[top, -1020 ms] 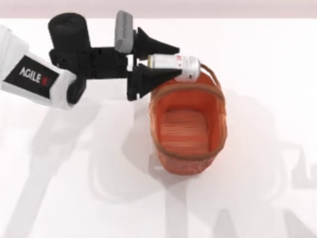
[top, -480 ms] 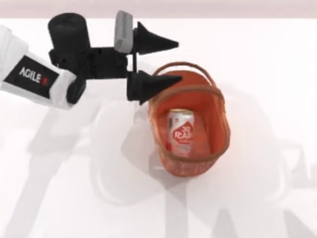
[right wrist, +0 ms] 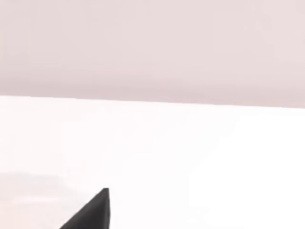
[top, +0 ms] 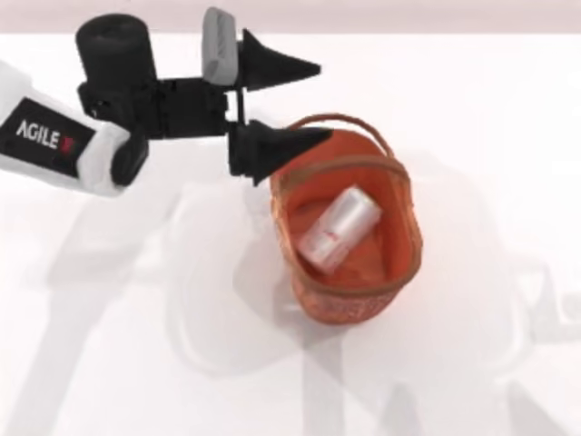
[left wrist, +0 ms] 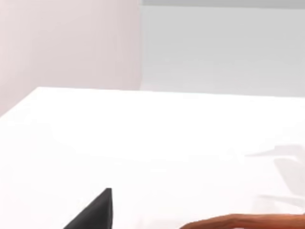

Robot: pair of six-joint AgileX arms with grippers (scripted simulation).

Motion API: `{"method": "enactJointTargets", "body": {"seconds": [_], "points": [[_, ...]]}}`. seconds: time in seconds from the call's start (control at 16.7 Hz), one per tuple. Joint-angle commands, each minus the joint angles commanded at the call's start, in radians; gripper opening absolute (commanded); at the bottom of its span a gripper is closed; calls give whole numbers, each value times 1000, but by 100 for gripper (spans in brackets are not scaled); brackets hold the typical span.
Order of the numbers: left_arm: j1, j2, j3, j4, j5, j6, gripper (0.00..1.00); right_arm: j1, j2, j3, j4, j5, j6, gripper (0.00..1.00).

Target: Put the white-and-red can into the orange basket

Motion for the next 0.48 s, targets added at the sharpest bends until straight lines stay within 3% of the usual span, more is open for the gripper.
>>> {"method": "enactJointTargets", "body": {"seconds": [0.24, 0.48], "points": [[29, -178, -101, -86, -103, -15, 100, 53, 231, 217, -173, -7, -82, 100], [72, -449, -252, -210, -260, -34, 100, 130, 558, 530, -417, -11, -206, 100]]}}
